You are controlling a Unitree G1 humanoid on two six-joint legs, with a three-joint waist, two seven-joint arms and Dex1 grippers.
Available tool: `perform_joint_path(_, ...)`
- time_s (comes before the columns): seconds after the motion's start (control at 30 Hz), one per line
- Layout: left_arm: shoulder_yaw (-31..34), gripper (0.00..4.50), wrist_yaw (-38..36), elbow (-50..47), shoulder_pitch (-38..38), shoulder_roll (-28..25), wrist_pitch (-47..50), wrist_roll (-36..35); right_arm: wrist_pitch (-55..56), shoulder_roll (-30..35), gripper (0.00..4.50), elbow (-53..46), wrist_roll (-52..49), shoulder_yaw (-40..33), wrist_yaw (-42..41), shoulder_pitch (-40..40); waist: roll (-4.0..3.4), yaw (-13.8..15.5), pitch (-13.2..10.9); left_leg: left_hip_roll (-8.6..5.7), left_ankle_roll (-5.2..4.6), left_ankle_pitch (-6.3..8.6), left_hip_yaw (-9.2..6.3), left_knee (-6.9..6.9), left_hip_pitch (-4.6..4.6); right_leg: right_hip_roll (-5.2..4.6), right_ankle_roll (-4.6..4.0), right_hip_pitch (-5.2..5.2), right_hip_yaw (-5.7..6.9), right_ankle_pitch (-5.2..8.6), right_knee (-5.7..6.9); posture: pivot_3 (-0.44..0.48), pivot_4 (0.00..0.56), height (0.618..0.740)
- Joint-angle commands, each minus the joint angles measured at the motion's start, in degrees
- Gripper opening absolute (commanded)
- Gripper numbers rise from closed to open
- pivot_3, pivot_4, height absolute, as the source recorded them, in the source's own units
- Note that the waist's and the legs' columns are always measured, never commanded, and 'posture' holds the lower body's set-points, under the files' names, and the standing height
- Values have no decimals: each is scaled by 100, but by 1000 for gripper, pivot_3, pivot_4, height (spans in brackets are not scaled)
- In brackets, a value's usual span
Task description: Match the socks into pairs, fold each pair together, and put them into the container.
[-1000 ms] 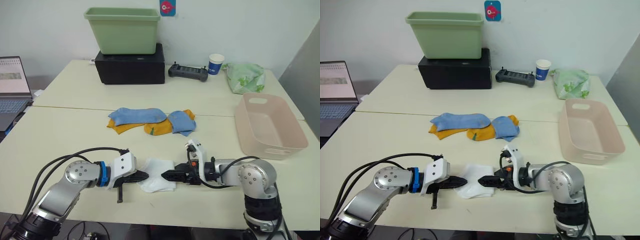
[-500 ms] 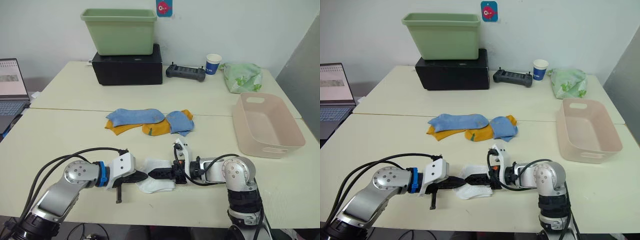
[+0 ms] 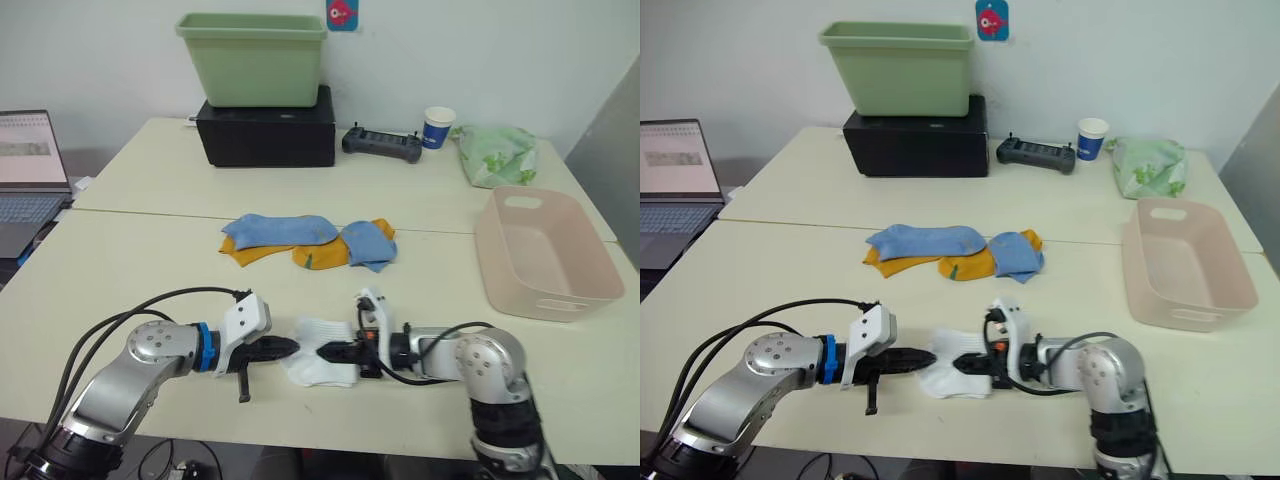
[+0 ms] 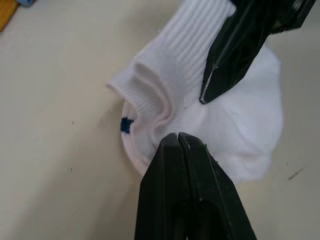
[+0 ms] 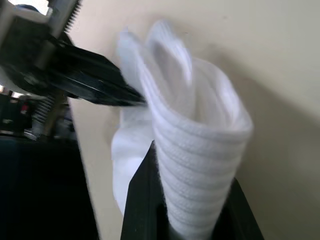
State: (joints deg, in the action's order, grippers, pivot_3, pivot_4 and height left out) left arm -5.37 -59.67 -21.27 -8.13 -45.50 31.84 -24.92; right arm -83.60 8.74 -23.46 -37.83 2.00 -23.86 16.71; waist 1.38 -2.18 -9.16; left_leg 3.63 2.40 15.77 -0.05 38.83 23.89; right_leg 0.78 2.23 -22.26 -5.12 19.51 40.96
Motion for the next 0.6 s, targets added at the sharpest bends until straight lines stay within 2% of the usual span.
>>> perform_joint_path(0.03,121,373,425,-568,-1225,527,958,-895,226,412,0,-935,-355,-800,-176,-377,-2,76,-10,1,0,0,0,0,0,1,0,0,-2,0,0,0,150,696)
perform_joint_path(0.1,-2,847,600,-627,-1995,848,1370,-1116,299,670,0,-1459,-601,-1375,-247,-742,5,114,-13,-2,0,0,-19,6,17,1,2,0,21,0,-4,0,150,696)
perform_joint_path(0.17,-232,1467,699,-535,-2450,1019,1499,-997,341,722,0,-1895,-936,-1933,-258,-1088,5,82,-12,-1,0,0,-20,7,19,5,3,5,17,0,-11,0,150,696)
perform_joint_path(0.27,-361,2432,774,-383,-2805,1146,1609,-963,473,658,0,-2392,-1377,-2541,-79,-1394,-3,-80,-13,2,-6,4,-9,-8,-3,17,9,7,-12,4,-11,0,150,696)
perform_joint_path(0.37,-418,3418,776,-157,-3067,1264,1579,-915,687,700,0,-2689,-1865,-3215,228,-1479,-11,-113,-18,15,-8,3,-27,-11,-8,34,7,-1,-4,5,6,0,150,696)
perform_joint_path(0.47,-481,4330,709,44,-3254,1341,1504,-858,922,1138,0,-2608,-2364,-3925,590,-1237,-18,-98,-23,8,-6,2,-44,-5,-8,34,4,7,6,3,12,0,150,696)
perform_joint_path(0.5,-487,4460,677,89,-3311,1372,1476,-862,1003,1423,0,-2511,-2463,-4136,661,-1106,-20,-98,-24,-1,-5,1,-37,-2,-8,25,3,8,2,1,11,0,150,696)
perform_joint_path(0.6,-449,4460,635,161,-3434,1466,1470,-934,1300,2289,0,-2066,-2341,-4488,794,-693,-19,-91,-24,-6,-4,0,-6,4,-7,12,6,13,-9,0,2,0,150,696)
